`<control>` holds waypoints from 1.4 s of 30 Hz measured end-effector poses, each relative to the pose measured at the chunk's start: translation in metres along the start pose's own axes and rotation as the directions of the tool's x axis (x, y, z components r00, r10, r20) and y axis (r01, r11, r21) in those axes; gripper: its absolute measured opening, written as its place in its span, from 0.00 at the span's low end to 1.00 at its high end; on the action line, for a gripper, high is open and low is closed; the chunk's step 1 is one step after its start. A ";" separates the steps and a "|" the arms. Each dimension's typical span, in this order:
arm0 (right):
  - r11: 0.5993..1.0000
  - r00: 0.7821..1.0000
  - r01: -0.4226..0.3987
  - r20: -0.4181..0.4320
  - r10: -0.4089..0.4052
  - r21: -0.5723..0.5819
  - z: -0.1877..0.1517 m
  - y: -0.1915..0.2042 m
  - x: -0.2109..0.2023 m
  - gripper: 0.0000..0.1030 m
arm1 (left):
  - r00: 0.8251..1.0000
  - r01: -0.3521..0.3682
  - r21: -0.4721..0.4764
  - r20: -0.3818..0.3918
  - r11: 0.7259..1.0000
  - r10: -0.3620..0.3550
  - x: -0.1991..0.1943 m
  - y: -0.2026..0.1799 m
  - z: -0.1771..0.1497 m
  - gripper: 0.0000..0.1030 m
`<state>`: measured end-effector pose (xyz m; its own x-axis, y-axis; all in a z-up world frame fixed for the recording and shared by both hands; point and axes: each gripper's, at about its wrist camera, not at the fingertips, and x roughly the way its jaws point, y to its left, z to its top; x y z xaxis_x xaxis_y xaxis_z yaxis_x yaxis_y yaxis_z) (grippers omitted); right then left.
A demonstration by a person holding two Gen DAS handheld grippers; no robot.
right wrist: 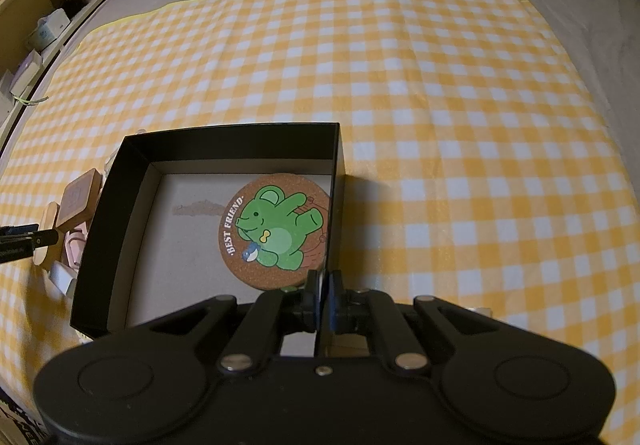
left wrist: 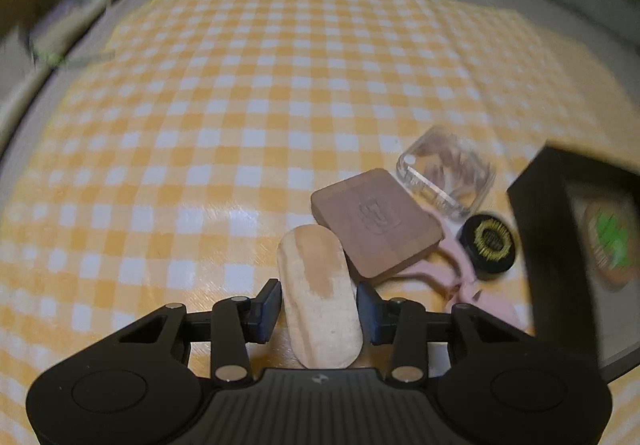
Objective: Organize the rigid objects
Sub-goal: 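Grasp the wooden oval block with the left gripper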
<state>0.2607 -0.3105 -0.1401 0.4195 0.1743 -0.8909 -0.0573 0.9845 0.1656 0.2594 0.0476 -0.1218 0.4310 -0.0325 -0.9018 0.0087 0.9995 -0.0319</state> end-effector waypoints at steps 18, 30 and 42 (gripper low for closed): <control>1.000 1.000 0.000 -0.003 0.000 0.002 0.002 0.002 0.000 0.05 | 0.999 0.049 -0.200 0.010 0.979 -0.048 -0.013 0.077 -0.010 0.42; 1.000 1.000 0.006 -0.004 -0.006 -0.002 0.001 0.003 0.003 0.05 | 0.999 0.027 -0.181 0.051 0.983 -0.018 -0.022 0.087 -0.008 0.25; 1.000 1.000 0.005 -0.004 -0.005 0.000 0.000 0.004 0.003 0.05 | 1.000 -0.017 -0.103 -0.015 0.995 0.015 -0.001 0.062 -0.002 0.41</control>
<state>0.2620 -0.3060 -0.1420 0.4158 0.1694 -0.8936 -0.0555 0.9854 0.1610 0.2579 0.1096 -0.1233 0.4174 -0.0176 -0.9086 -0.0917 0.9939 -0.0613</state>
